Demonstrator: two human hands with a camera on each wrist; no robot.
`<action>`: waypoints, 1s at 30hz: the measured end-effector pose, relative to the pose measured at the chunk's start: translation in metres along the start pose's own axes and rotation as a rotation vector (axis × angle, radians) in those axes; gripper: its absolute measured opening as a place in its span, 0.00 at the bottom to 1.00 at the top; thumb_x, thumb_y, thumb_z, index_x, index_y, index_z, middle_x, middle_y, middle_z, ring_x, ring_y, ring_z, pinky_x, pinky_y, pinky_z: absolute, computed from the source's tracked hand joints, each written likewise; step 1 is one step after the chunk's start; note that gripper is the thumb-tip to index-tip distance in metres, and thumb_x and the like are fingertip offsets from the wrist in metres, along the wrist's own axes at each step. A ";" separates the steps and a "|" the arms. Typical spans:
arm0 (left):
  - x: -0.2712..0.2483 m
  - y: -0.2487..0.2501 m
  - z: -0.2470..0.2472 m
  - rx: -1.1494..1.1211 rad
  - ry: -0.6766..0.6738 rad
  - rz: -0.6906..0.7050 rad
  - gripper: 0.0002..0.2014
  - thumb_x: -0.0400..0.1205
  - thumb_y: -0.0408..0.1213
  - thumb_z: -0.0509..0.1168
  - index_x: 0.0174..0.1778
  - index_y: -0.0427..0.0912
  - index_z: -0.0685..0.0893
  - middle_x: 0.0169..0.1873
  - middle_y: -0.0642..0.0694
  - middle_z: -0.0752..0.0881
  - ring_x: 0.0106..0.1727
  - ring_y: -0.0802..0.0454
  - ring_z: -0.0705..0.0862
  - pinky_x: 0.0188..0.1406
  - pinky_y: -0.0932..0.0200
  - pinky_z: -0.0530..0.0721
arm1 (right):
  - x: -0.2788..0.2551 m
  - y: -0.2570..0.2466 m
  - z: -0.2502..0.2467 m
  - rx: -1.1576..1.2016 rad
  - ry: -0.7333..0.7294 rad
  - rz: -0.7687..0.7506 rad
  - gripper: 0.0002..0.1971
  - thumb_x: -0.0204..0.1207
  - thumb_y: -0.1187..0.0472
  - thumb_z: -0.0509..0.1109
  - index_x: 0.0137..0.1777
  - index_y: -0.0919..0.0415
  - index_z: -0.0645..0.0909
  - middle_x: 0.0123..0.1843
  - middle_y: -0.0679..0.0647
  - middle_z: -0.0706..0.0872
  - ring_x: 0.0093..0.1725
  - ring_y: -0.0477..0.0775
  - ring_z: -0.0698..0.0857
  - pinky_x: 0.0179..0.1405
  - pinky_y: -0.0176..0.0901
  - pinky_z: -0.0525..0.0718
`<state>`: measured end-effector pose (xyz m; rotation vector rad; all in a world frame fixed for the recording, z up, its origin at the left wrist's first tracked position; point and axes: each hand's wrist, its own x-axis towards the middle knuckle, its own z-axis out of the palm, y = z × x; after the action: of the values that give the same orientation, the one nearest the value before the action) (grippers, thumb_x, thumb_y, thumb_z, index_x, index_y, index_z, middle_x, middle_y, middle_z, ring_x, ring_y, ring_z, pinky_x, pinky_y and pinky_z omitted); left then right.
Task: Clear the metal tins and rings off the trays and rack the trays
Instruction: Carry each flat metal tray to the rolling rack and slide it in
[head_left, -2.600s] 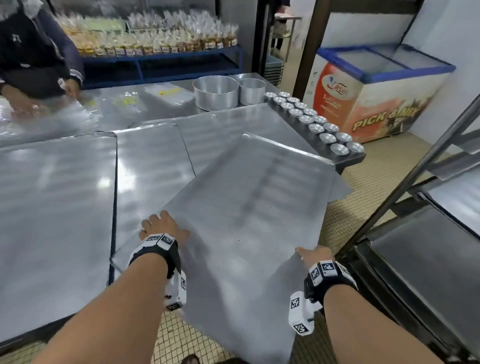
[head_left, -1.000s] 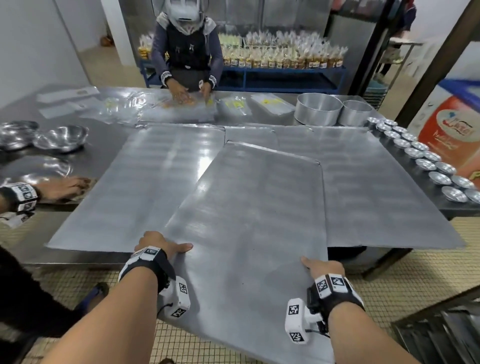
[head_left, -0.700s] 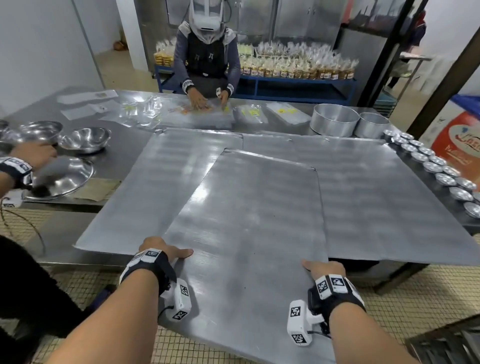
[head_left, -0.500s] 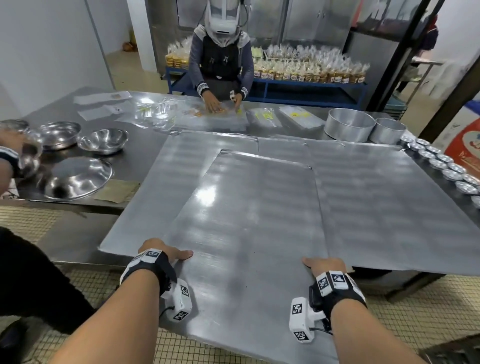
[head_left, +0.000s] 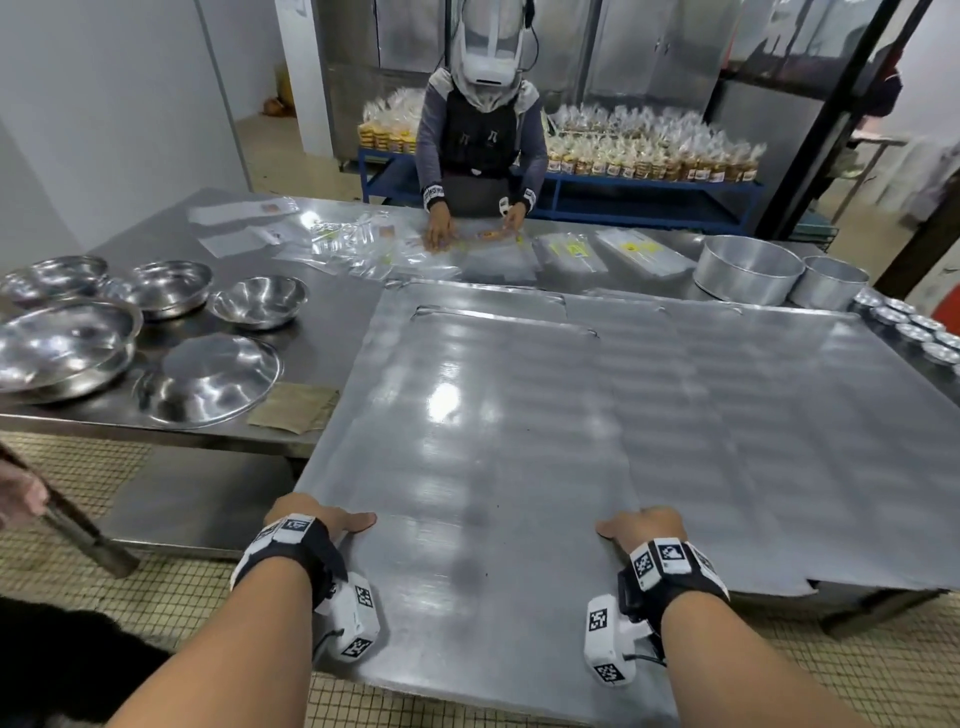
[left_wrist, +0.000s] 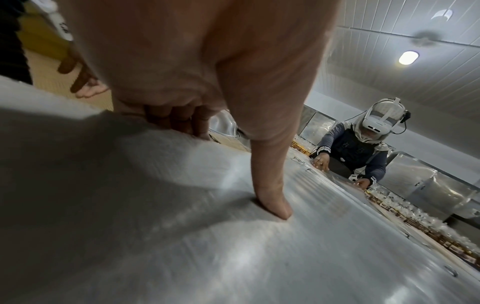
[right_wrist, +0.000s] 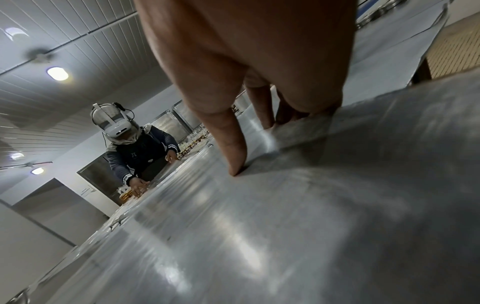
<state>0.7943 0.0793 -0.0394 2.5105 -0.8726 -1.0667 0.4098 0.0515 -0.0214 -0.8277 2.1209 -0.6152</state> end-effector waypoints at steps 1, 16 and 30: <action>0.006 -0.001 -0.003 -0.006 0.009 -0.007 0.45 0.57 0.56 0.87 0.64 0.33 0.82 0.58 0.36 0.87 0.53 0.36 0.86 0.52 0.47 0.84 | 0.000 -0.003 0.005 0.000 0.002 -0.014 0.13 0.56 0.65 0.83 0.40 0.67 0.87 0.37 0.61 0.90 0.36 0.59 0.90 0.40 0.48 0.89; 0.102 0.011 0.000 0.112 0.109 -0.050 0.65 0.31 0.74 0.73 0.63 0.36 0.82 0.57 0.36 0.84 0.59 0.35 0.83 0.56 0.41 0.86 | 0.010 -0.052 0.050 0.066 0.045 -0.066 0.17 0.59 0.76 0.80 0.49 0.71 0.86 0.37 0.59 0.87 0.39 0.59 0.86 0.42 0.41 0.84; 0.118 0.060 0.005 0.204 0.154 -0.147 0.61 0.54 0.70 0.80 0.76 0.33 0.70 0.69 0.32 0.70 0.69 0.33 0.72 0.69 0.39 0.75 | 0.058 -0.087 0.066 0.048 0.089 -0.083 0.23 0.62 0.78 0.76 0.61 0.73 0.84 0.54 0.70 0.89 0.52 0.69 0.88 0.54 0.55 0.88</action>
<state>0.8296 -0.0411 -0.0810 2.8204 -0.7999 -0.8479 0.4638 -0.0594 -0.0316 -0.8800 2.1517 -0.7563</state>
